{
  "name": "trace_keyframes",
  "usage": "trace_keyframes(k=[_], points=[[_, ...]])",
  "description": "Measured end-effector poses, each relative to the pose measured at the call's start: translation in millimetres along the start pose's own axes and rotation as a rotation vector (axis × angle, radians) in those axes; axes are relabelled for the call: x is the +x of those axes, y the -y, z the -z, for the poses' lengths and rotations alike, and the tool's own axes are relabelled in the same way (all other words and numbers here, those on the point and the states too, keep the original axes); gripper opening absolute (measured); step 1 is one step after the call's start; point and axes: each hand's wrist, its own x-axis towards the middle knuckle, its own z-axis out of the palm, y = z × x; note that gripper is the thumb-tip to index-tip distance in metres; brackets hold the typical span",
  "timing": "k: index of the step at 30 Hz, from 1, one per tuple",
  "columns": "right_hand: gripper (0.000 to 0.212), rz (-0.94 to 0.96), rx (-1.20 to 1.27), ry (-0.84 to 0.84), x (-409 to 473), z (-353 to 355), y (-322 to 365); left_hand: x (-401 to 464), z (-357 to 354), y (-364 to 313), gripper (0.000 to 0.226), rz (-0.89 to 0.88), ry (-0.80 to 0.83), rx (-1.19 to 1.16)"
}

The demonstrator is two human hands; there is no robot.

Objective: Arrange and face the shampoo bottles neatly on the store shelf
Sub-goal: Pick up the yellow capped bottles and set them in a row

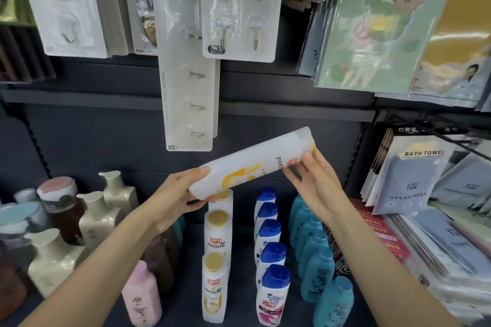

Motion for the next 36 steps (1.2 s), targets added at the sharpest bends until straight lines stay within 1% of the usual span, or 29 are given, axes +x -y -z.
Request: trace_keyframes(k=[2, 3, 7, 9, 11, 14, 17, 20, 22, 26, 29, 33, 36], points=[[0.065, 0.006, 0.018, -0.018, 1.8, -1.2, -0.2, 0.9, -1.2, -0.3, 0.05, 0.06, 0.015, 0.023], [0.063, 0.014, 0.01, -0.04, 2.5, -2.5, -0.3, 1.7, -1.7, -0.3, 0.048, 0.093, 0.02, 0.019], [0.043, 0.068, -0.126, -0.187, 4.1, -12.7, -0.3, 5.3, -0.5, 1.1, 0.048, 0.226, 0.059, 0.003], [0.04, 0.093, -0.194, -0.245, 5.5, -17.4, -2.1, 7.4, 1.3, 2.5, 0.045, 0.271, 0.074, 0.008], [0.037, 0.121, -0.228, -0.289, 7.0, -21.7, -3.5, 11.4, 4.0, 3.2, 0.044, 0.283, 0.032, 0.026], [0.031, 0.181, -0.294, -0.319, 10.7, -29.0, -3.1, 18.8, 3.5, 6.2, 0.039, 0.236, -0.086, 0.157], [0.028, 0.259, -0.375, -0.343, 18.9, -33.9, -4.3, 28.5, -0.1, 12.7, 0.028, 0.11, -0.209, 0.389], [0.031, 0.341, -0.475, -0.356, 31.2, -35.1, -9.9, 40.3, 2.1, 23.3, 0.022, -0.025, -0.239, 0.702], [0.035, 0.365, -0.545, -0.364, 40.3, -32.6, -15.7, 48.6, 6.9, 30.1, 0.024, -0.041, -0.256, 0.781], [0.038, 0.344, -0.634, -0.367, 56.7, -22.5, -26.4, 66.9, 17.3, 40.0, 0.023, 0.0, -0.281, 0.727], [0.04, 0.337, -0.693, -0.338, 68.3, -17.5, -35.7, 84.3, 21.5, 51.5, 0.021, 0.038, -0.258, 0.711], [0.043, 0.289, -0.756, -0.286, 85.4, -12.1, -56.5, 102.2, 22.3, 64.2, 0.025, 0.082, -0.22, 0.742], [0.044, 0.234, -0.797, -0.254, 98.9, -6.2, -74.3, 108.0, 26.0, 69.9, 0.012, 0.102, -0.207, 0.669]])
